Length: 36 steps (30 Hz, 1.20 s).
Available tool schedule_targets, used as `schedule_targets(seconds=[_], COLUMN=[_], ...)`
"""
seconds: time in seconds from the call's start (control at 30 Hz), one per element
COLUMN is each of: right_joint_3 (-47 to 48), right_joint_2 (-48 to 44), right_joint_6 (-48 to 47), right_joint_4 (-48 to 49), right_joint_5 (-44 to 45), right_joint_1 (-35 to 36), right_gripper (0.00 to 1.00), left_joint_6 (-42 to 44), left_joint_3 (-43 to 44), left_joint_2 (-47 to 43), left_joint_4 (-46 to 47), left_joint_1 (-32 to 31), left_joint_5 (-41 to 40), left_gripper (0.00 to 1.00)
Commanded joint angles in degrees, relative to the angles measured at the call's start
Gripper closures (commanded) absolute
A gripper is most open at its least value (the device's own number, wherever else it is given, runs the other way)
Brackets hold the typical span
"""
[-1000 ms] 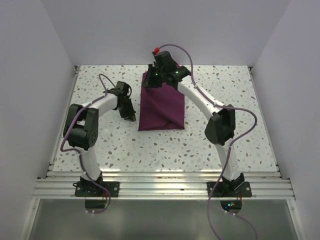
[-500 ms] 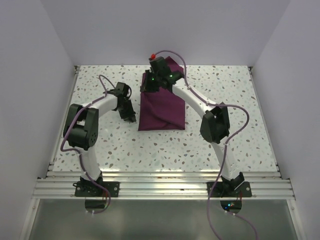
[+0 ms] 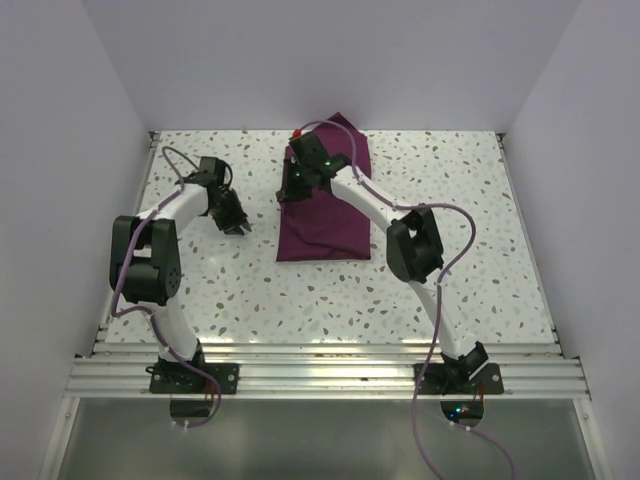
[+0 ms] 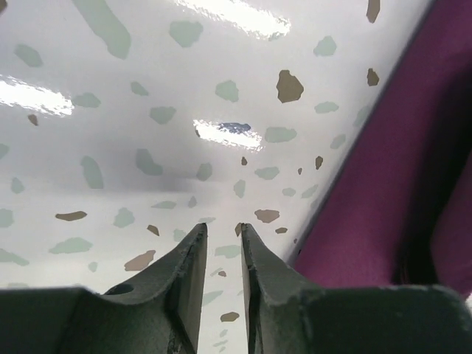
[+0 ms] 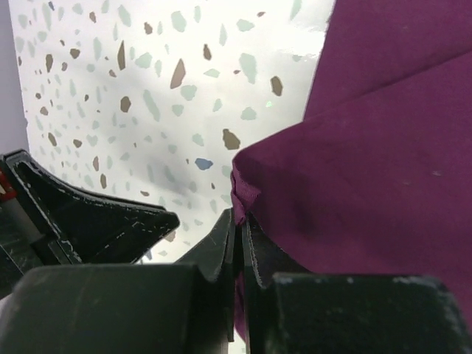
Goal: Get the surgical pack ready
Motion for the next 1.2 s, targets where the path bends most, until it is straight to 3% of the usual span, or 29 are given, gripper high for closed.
schedule_targets(seconds=[0.0,0.13,0.23,0.33,0.5,0.77,0.87,1.17], right_joint_3=[3.94,5.0,5.27,0.63,-14.84,-32.5,-36.81,-40.78], right_joint_2=[0.92,0.49,-1.88,-7.22,-17.96,-32.72,-35.45,-34.67], right_joint_6=[0.17,-1.14,-4.22,-7.56,-8.88,-17.39,-21.52,-29.1], right_joint_4=[-0.66,-3.02,-7.24,-9.88,-9.45,-10.24,-8.58,-7.17], right_joint_5=[-2.49,-3.11,-1.63,-0.05,-0.74,0.04,0.31,3.74], right_joint_1=[1.29,1.2,0.76,-0.55,-5.3,-8.82,-8.73,-5.75], right_gripper=[0.96,0.69,0.56,0.53,0.5,0.48,0.36,0.32], left_joint_6=[2.88,2.54,0.96,-0.36,-1.51,-4.14,-5.37,-8.98], left_joint_3=[0.18,0.88,1.49,2.55,3.78,5.98,6.5,8.17], left_joint_2=[-2.77,-0.84,1.0,1.54,1.89,6.46,7.69,11.47], left_joint_4=[1.47,4.1,6.39,7.45,8.24,10.78,12.02,14.57], left_joint_1=[1.12,1.3,1.65,2.0,3.14,3.14,3.14,3.06], left_joint_5=[4.27,10.59,15.34,16.24,17.55,23.61,24.67,28.27], left_gripper=[0.7,0.63,0.6,0.56,0.51,0.5,0.49,0.51])
